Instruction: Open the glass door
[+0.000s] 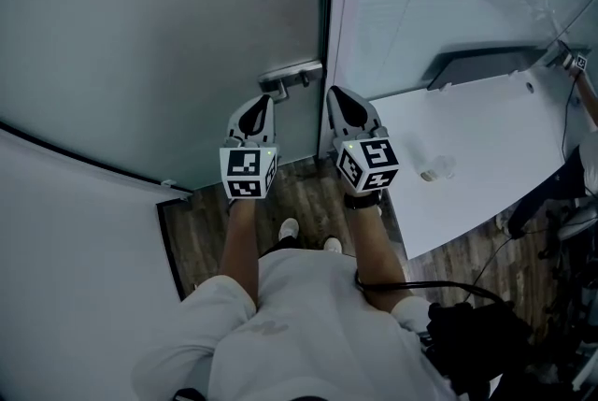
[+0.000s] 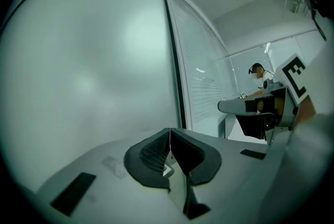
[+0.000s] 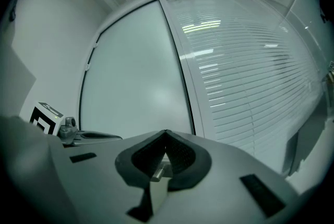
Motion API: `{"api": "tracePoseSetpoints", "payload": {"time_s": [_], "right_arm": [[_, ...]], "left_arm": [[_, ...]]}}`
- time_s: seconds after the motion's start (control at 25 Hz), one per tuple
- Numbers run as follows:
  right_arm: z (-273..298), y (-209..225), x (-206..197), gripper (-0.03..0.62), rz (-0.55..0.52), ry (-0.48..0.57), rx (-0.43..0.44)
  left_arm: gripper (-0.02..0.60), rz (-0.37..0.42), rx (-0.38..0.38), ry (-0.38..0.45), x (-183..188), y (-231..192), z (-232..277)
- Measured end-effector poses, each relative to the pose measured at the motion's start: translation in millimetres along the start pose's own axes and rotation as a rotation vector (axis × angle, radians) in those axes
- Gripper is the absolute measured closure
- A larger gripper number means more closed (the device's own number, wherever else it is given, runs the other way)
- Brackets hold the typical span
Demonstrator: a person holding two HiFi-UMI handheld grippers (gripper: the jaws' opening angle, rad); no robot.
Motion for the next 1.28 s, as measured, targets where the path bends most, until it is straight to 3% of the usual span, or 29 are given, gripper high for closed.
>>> {"api": "tracePoseSetpoints", "payload": {"time_s": [0.2, 0.4, 0.72, 1.04, 1.28], "right_arm": [[14, 7, -12, 0.591, 0.007, -0.025, -0.028], [22, 13, -19, 0.591, 0.009, -0.046, -0.053], [32, 18, -34, 0.591, 0.017, -0.078, -0.085], [38, 17, -46, 0.591, 0.020, -0.105, -0.100], [36, 27, -51, 0.591, 0.019, -0.115, -0.127]], "left_arm": [[0.578, 0.043, -0.065, -0.063, -15, -14, 21], [0.568, 0.134, -0.118, -0.146, -29, -20, 40], [0.466, 0.267, -0.224, -0.279, -71, -21, 62], [0.434, 0.432, -0.248, -0.391, -103, -27, 74], [0.434, 0.499, -0.267, -0.467, -123, -25, 84]]}}
Point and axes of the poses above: the fingertips, and each gripper's own axes: z forward along the fingers, y to its right, x out of its top, the point moved 6 cm from there along -z, backward along the fingers, and after that the axes turned 1 degree about -z, right-handed, at the moved point
